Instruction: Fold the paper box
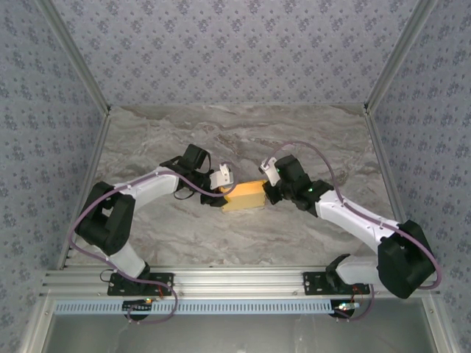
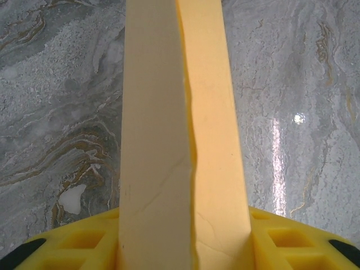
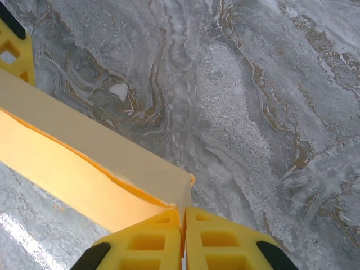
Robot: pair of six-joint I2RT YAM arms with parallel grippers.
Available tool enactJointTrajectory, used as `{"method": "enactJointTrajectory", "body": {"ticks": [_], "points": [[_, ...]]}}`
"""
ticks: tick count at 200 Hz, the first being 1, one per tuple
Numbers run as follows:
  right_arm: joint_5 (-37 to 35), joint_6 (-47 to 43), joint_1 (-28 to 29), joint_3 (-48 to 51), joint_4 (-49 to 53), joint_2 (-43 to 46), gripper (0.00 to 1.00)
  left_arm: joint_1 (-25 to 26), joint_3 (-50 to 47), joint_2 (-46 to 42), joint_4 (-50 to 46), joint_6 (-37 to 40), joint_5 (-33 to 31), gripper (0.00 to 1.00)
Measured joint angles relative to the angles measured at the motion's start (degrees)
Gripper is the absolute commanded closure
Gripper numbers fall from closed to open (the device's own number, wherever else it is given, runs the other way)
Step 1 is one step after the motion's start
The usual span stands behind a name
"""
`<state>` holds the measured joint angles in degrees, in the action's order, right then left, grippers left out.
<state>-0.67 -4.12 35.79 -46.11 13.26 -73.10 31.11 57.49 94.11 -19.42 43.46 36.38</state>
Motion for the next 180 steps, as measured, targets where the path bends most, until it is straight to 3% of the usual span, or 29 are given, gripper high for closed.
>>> {"method": "enactJointTrajectory", "body": {"ticks": [100, 180], "points": [[-5.09, 15.34, 2.62, -11.69, 11.69, -7.45, 0.97, 0.17, 0.13, 0.00, 0.15, -0.94, -2.56, 0.53], [-6.01, 23.54, 2.99, -14.80, 16.00, -9.09, 0.97, 0.94, 0.55, 0.00, 0.11, -1.07, -4.33, 0.53]]}}
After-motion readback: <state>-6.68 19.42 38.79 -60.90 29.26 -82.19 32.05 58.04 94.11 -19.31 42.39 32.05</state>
